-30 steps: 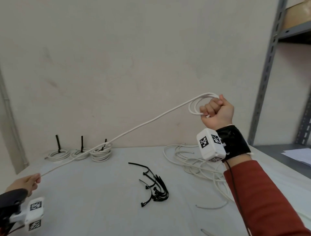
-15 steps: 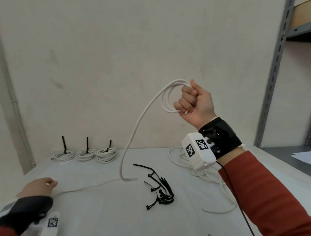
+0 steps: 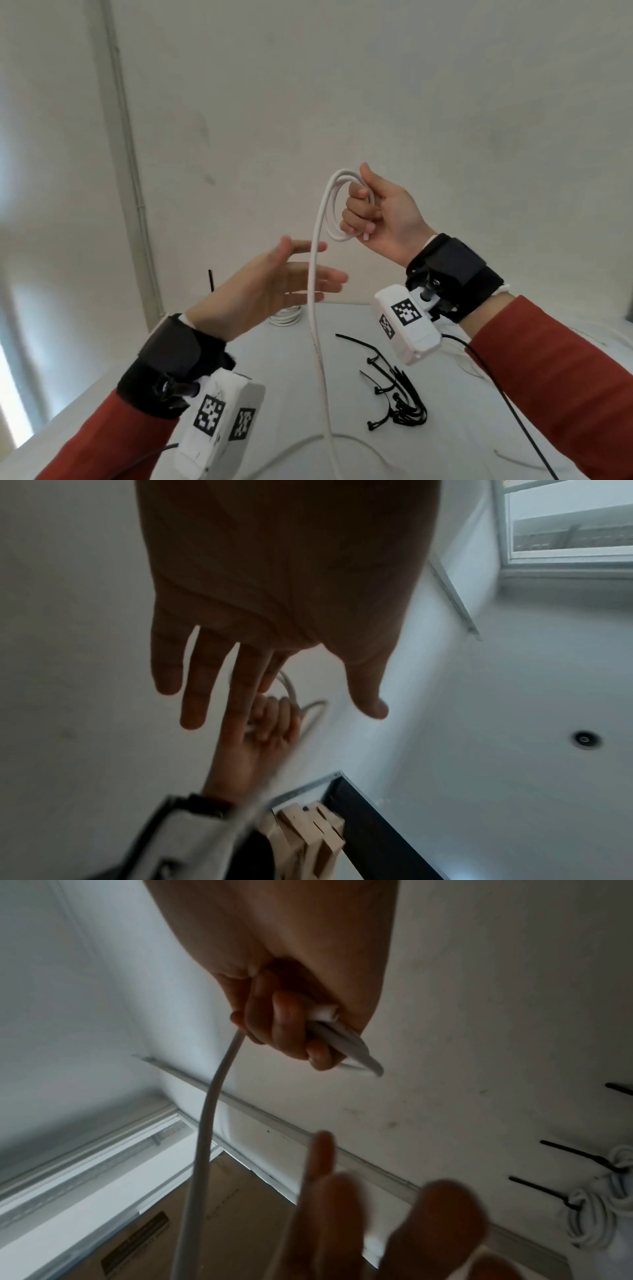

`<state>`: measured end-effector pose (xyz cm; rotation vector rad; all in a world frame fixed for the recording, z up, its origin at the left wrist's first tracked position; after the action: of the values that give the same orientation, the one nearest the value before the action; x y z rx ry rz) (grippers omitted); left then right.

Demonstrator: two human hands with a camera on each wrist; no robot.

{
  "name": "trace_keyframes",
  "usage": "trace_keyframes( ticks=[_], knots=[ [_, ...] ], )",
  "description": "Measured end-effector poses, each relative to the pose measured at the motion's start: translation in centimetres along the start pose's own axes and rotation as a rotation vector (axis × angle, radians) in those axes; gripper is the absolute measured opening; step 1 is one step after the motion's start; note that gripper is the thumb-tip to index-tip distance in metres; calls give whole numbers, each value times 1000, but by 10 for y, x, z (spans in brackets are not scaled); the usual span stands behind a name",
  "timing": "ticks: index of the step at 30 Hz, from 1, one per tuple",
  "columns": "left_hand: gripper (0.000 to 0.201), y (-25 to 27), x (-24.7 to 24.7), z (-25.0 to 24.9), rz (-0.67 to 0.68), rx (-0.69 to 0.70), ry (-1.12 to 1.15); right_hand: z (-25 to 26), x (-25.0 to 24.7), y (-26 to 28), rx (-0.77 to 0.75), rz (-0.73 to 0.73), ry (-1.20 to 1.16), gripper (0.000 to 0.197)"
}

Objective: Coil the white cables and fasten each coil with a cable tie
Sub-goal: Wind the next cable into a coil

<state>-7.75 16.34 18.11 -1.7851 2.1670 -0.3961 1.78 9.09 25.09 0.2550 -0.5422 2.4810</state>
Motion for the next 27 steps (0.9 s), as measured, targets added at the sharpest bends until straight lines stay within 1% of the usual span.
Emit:
trace_keyframes(
  ticks=[2,3,5,6,7,9,11,12,13,14,16,18,20,22,24,27],
  knots=[
    [67,3,12,-12,15,50,39,-2,3,-1,7,-18,68,47],
    [51,4,13,-18,-18,73,63,-3,4,-1,12,-21,97,47],
    [19,4,3,-25,-159,69,96,-6,6,0,37,-8,162,46],
    [10,3,-7,-27,-248,56,71,-7,8,1,60,6,197,46],
    [4,4,-18,-29,-334,44,3,-10,10,3,90,22,230,46],
    [7,5,-43,-37,-477,50,-240,-17,14,7,161,47,306,48],
    [12,7,-60,-49,-577,87,-563,-24,20,11,214,68,381,47],
    [13,9,-62,-55,-611,113,-705,-28,24,12,228,82,406,45],
    [14,9,-61,-59,-616,136,-801,-32,29,14,230,100,429,44],
    [16,7,-60,-59,-589,145,-845,-34,35,14,215,119,459,43],
    [23,2,-54,-49,-462,131,-796,-37,47,13,146,148,544,43],
    [30,2,-45,-37,-336,100,-636,-36,56,9,38,127,610,45],
    [34,7,-46,-35,-310,111,-486,-29,58,6,-82,45,646,46],
    [33,12,-51,-38,-316,150,-411,-28,57,3,-153,8,643,47],
    [37,15,-54,-39,-306,170,-306,-35,58,0,-141,51,605,45],
    [39,16,-57,-36,-321,145,-138,-48,62,0,-54,161,486,36]
  ],
)
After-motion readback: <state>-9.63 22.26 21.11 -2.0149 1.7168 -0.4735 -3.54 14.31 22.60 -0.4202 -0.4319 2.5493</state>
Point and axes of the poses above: each hand's wrist, its own y-axis away from the middle knuckle, its own x-axis out of the palm, z = x × y, the point moved 10 cm from there along -y, towards the middle knuckle, and after that the axes turned 4 degrees about x, right-handed, at the moved point
